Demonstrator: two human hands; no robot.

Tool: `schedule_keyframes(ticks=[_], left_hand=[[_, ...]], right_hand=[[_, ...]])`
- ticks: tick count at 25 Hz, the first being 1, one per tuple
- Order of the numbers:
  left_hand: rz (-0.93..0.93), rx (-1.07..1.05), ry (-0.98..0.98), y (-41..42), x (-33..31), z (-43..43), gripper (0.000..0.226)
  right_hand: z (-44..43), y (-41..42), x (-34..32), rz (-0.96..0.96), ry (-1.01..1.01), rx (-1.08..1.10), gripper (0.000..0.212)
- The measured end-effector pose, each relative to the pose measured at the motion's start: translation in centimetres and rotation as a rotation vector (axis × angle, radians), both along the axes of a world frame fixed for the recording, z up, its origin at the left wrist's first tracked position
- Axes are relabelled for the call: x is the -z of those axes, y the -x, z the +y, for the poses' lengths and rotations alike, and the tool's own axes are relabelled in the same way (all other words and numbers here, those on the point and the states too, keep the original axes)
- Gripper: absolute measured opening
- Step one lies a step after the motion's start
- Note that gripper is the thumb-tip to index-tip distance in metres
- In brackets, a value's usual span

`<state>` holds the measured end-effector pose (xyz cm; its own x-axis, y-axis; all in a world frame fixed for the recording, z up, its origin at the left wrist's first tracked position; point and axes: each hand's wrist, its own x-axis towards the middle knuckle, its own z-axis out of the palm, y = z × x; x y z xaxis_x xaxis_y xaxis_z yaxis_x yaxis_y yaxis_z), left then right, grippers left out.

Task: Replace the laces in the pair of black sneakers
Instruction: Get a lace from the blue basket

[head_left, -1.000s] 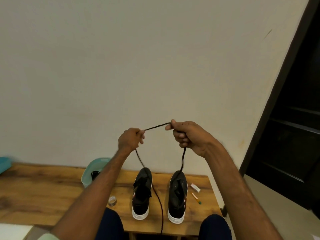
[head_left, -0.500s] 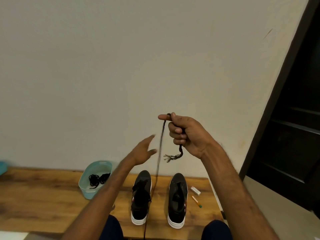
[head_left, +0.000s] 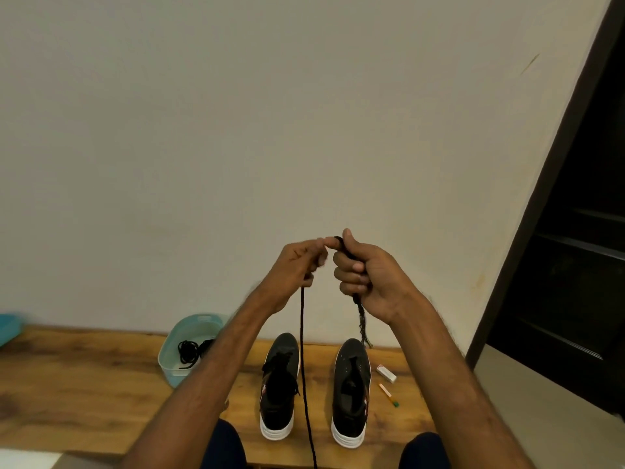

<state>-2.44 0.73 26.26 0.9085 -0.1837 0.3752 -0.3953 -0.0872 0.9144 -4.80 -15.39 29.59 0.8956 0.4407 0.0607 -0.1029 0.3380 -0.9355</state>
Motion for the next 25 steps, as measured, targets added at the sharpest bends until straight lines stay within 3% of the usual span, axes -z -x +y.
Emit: schedule_keyframes(ticks=[4,8,11,18,20,22,24,25], left_hand=[[-0.077,-0.112,0.005,-0.7,-0.7,-0.4,0.036],[-0.043,-0.127,-0.11,0.6,-1.1,-1.7,0.044],[-0.004,-0.075,-0.159,1.9,-0.7,-2.7,0.038],[-0.146,-0.03,-0.181,3.3,0.0,-1.7,0.041],[-0.183,-0.026,-0.214,3.4,0.3,-1.3,0.039],[-0.204,-0.034,-0.285,3.5,0.8,-0.8,0.038],[-0.226,-0.083,-0.433,3.6,0.9,-0.2,0.035],[-0.241,-0.12,-0.513,3.6,0.9,0.3,0.034]], right_hand=[[0.5,1.5,0.4,0.042,-0.201,-0.243,0.039],[1.2,2.6,-0.1,-0.043,-0.397,-0.468,0.042],[1.4,2.5,-1.6,-0.135,-0.577,-0.6,0.042],[0.6,0.4,-4.6,-0.25,-0.577,-0.134,0.046],[0.9,-0.8,-3.7,-0.417,-0.357,0.209,0.041],[1.1,-2.2,-1.8,-0.794,0.067,0.507,0.033],[1.0,-3.3,0.7,-1.129,0.508,0.493,0.025],[0.7,-3.6,1.8,-1.206,0.7,0.43,0.026]])
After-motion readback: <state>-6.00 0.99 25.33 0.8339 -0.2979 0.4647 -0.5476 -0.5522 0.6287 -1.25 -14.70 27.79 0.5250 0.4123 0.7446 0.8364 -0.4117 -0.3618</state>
